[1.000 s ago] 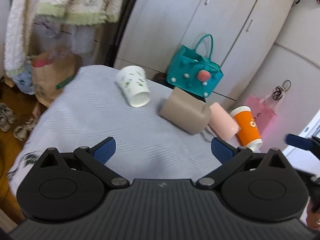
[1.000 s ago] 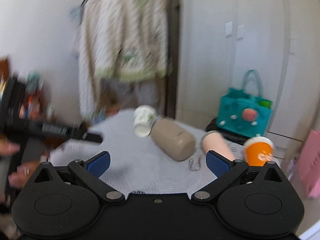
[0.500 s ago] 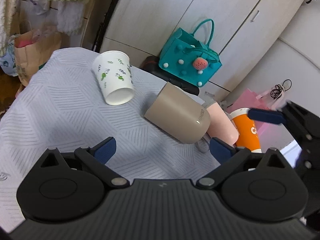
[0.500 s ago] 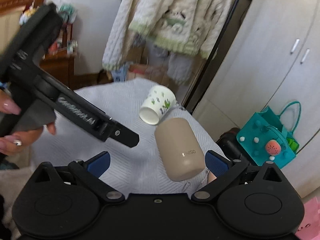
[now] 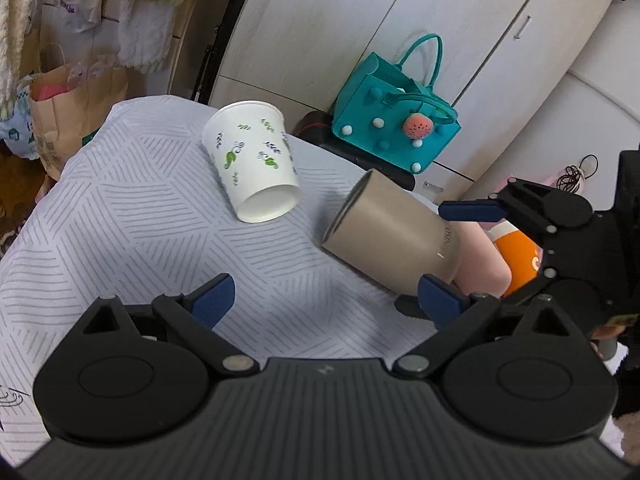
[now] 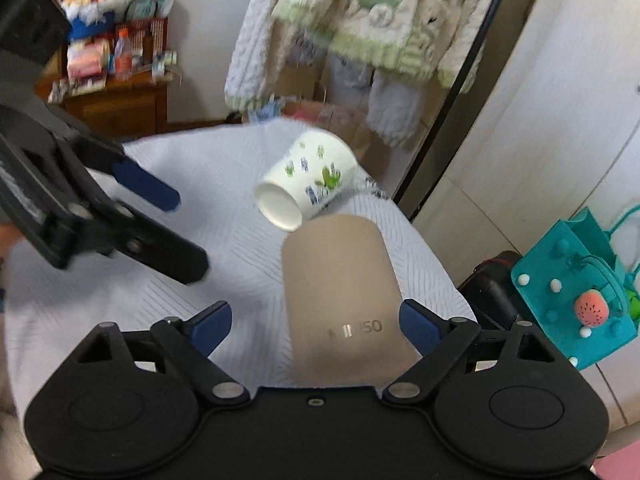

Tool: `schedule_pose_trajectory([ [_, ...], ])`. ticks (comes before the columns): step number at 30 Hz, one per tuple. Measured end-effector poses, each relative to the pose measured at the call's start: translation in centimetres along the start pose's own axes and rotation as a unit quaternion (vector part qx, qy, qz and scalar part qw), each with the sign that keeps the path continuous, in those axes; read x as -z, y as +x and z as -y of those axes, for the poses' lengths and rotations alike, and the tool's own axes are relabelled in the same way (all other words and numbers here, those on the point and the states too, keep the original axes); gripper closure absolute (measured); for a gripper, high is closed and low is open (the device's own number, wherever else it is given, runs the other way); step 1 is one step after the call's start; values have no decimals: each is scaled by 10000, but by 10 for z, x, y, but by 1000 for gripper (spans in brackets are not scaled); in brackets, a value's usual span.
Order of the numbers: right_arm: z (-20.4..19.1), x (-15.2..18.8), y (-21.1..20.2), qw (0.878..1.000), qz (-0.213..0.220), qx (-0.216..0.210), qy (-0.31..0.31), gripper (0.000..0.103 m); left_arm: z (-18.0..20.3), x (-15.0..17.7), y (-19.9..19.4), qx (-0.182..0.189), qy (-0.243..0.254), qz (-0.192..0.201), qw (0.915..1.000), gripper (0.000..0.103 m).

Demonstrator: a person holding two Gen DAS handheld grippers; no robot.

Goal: Flip cup upright
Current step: 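Close the right gripper on the beige tumbler's base and lift it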

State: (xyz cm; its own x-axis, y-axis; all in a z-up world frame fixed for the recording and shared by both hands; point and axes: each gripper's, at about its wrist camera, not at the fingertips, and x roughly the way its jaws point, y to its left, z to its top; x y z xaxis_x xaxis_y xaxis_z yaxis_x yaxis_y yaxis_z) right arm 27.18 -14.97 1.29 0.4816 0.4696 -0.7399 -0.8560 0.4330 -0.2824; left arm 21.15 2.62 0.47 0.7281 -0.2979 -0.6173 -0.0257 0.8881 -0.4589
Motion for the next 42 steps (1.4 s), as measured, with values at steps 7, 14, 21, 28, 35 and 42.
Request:
schedule_pose_trajectory([
  [7,7,3,18,9998,-39,137,-154,10,-12,0,5,32,40,-37,10000,4],
  [14,11,0,40,9983,-499,166,-245,15,-11,0,9,89,112,-107,9998,4],
  [21,15,-8,38,9920,-1073,399,541,20,-14,2,0,101,104,-108,9998,4],
  [28,4,6,7,9726,-1359,138,1880,20,-19,13,-24,129,79,-57,9999,4],
  [35,-24,17,-17,9551,-1420,-121,2596,20,-12,21,-49,440,180,-147,9988,4],
  [42,-43,27,-27,9302,-1470,-469,3330,20,-10,28,-68,597,292,-216,9976,4],
])
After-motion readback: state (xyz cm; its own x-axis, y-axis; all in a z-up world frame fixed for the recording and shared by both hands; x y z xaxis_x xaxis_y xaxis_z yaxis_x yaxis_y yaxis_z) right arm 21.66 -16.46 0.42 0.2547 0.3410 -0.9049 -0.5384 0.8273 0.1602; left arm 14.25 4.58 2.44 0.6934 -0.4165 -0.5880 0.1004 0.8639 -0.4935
